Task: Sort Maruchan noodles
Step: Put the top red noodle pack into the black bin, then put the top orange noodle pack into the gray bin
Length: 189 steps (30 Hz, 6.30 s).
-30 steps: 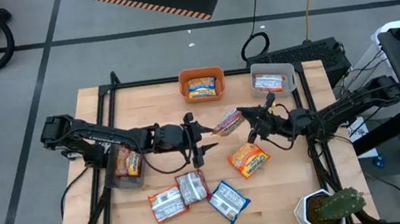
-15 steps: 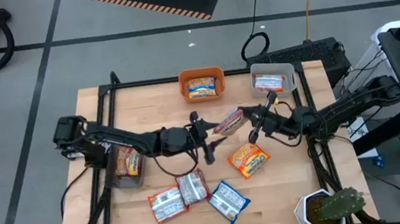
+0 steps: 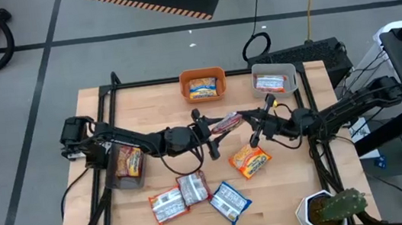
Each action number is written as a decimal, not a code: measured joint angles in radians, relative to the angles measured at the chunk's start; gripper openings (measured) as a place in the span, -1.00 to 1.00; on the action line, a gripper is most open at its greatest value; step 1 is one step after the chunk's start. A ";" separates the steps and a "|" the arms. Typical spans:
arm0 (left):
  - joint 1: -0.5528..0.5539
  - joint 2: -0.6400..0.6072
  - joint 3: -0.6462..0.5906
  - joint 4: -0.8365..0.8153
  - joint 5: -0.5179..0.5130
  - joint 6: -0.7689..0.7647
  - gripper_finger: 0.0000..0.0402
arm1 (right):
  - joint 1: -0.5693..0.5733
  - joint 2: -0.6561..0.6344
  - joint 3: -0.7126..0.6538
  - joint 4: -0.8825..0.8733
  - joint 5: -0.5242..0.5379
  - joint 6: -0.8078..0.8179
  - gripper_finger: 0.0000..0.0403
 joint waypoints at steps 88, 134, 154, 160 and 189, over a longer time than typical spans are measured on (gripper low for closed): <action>-0.352 -0.689 -0.002 -2.210 0.624 -0.864 -0.28 | 0.136 -0.123 0.001 -0.012 0.281 -0.157 -0.64; -0.268 -0.581 -0.002 -2.210 0.234 -0.601 0.27 | 0.136 -0.123 0.001 -0.016 0.277 -0.131 -0.64; -0.216 -0.582 -0.002 -2.097 0.039 -0.994 0.27 | 0.135 -0.123 0.001 -0.017 0.278 -0.082 -0.64; -0.275 -0.582 -0.002 -1.785 -0.144 -0.872 0.27 | 0.145 -0.123 0.012 -0.021 0.281 0.067 -0.64; -0.259 -0.575 -0.286 -0.899 -0.247 -0.406 0.27 | 0.265 -0.097 0.279 -1.169 0.090 0.985 -0.57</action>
